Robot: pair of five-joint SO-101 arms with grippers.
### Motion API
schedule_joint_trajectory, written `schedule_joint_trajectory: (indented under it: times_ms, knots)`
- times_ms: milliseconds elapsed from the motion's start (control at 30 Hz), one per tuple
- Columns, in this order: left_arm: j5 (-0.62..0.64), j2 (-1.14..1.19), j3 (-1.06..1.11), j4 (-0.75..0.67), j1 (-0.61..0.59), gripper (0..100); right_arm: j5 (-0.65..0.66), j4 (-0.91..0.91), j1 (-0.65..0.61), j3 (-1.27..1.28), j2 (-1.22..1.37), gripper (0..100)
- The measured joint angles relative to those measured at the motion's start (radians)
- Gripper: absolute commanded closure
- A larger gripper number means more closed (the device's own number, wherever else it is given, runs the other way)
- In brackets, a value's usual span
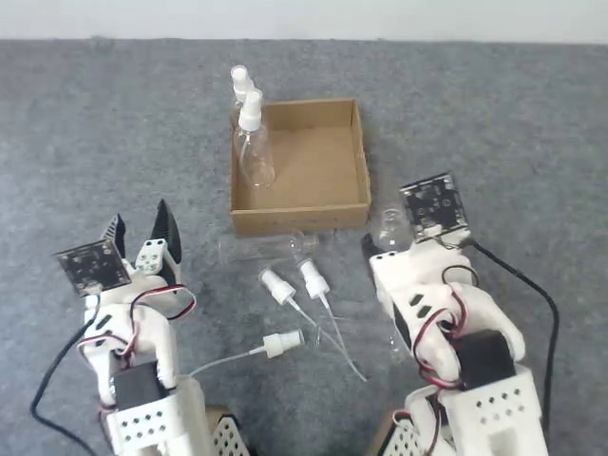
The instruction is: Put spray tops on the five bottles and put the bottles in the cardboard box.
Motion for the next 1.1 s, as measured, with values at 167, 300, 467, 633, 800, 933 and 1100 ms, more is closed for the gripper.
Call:
schedule_joint_trajectory:
  times_ms: [167, 300, 467, 633, 800, 933, 1100]
  knots:
    - [0.000, 0.000, -0.098, 0.092, 0.009, 79, -0.087, -0.049, 0.075, 0.048, -0.049, 95.8]
    - [-0.066, 0.000, -0.219, 0.212, 0.064, 79, -0.107, -0.068, 0.129, 0.083, -0.104, 95.8]
    - [-0.109, -0.006, -0.328, 0.305, 0.114, 79, -0.109, -0.094, 0.135, 0.121, -0.166, 95.8]
    - [-0.204, -0.011, -0.402, 0.379, 0.201, 79, -0.109, -0.094, 0.172, 0.124, -0.213, 95.8]
    - [-0.333, -0.012, -0.420, 0.456, 0.318, 79, -0.110, -0.094, 0.224, 0.140, -0.238, 95.8]
    - [-0.376, 0.035, -0.420, 0.491, 0.370, 79, -0.110, -0.094, 0.238, 0.140, -0.241, 95.8]
    - [-0.422, 0.206, -0.489, 0.534, 0.439, 79, -0.143, -0.106, 0.281, 0.140, -0.241, 95.8]
